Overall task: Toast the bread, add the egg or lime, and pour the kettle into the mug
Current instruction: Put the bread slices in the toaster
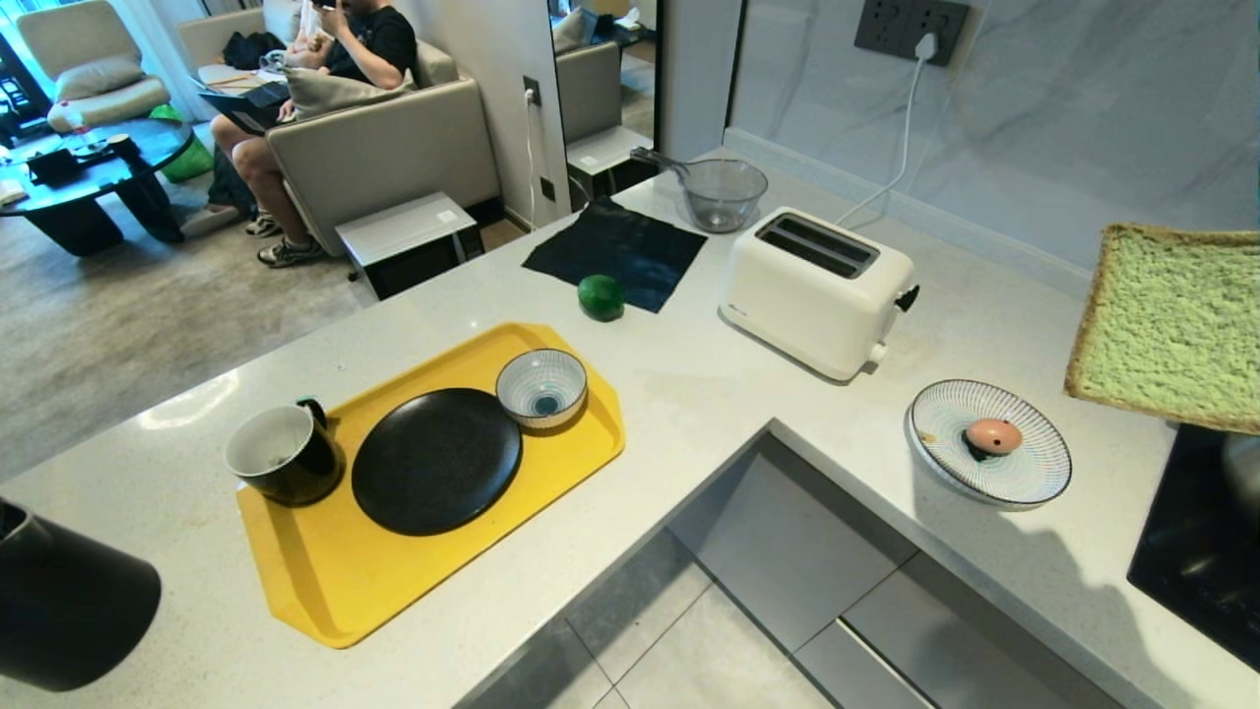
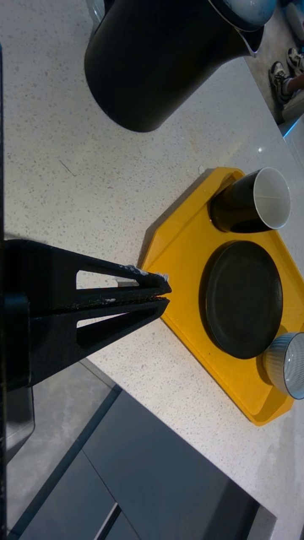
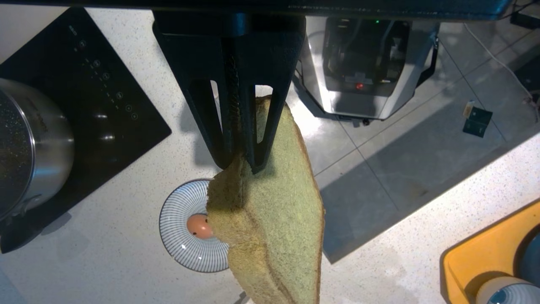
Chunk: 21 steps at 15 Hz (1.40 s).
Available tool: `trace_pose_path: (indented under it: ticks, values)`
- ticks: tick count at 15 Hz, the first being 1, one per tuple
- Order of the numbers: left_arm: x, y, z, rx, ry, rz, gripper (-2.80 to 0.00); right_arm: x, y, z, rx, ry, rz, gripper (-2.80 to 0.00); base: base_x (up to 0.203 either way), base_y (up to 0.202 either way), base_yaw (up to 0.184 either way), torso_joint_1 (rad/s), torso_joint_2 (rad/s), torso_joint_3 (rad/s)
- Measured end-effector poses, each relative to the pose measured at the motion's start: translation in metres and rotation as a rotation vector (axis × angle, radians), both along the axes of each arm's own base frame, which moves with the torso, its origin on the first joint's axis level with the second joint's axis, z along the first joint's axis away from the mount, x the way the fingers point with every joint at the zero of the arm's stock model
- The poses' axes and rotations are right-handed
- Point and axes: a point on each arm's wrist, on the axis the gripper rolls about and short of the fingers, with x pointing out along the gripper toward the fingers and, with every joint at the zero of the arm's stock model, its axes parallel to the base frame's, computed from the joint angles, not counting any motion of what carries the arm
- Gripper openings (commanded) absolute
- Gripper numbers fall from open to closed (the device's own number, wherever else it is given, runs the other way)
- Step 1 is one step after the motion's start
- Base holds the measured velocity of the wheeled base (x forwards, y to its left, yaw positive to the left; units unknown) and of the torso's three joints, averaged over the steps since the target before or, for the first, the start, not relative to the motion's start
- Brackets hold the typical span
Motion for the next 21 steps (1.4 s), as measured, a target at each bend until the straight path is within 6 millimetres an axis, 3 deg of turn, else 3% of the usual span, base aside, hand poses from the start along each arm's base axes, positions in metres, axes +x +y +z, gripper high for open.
trace_pose_path:
  ticks: [16,21]
  values:
    - [0.0,0.0,0.0,0.0,0.0,0.0,-2.8,-0.002,0.0,0.0,0.021,-0.001,0.021,-2.8,0.0,0.0,0.0,0.037,-0.07,-0.031]
    - [0.0,0.0,0.0,0.0,0.0,0.0,-2.8,0.015,0.007,0.007,0.045,-0.064,0.033,-2.8,0.0,0.0,0.0,0.0,0.0,0.0]
